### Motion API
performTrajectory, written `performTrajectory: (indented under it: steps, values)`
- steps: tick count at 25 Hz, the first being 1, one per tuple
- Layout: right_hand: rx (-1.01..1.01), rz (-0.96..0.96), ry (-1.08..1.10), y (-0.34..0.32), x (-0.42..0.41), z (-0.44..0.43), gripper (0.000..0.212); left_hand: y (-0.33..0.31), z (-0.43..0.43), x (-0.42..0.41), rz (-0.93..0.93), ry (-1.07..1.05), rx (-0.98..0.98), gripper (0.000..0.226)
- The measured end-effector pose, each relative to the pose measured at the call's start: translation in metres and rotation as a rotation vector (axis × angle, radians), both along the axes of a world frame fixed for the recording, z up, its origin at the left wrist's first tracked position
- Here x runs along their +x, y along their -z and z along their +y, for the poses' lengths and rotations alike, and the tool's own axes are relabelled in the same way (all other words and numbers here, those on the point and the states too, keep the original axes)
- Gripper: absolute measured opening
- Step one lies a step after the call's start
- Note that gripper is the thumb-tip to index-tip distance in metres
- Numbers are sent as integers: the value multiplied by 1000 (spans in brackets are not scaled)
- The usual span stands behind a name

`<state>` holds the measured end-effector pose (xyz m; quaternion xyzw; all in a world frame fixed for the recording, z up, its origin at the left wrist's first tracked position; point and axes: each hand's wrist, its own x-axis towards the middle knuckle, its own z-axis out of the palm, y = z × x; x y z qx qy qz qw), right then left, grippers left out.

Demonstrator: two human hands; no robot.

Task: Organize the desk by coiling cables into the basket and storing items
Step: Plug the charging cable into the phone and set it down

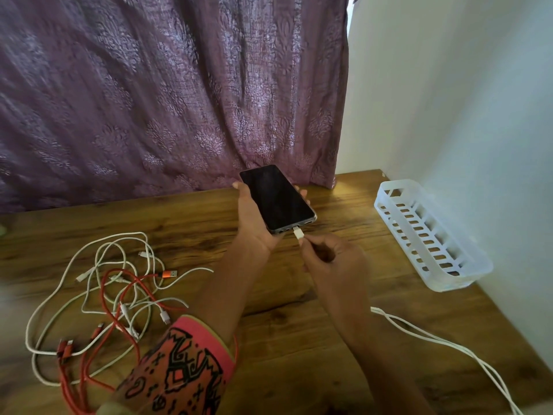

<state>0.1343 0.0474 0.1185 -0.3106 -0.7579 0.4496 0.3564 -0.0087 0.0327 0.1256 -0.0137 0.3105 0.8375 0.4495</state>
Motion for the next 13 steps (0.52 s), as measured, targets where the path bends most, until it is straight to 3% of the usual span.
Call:
performTrajectory:
  steps: [13]
  values:
    - [124, -20, 5, -7, 1, -6, 8, 6, 1, 4, 81, -33, -80, 74]
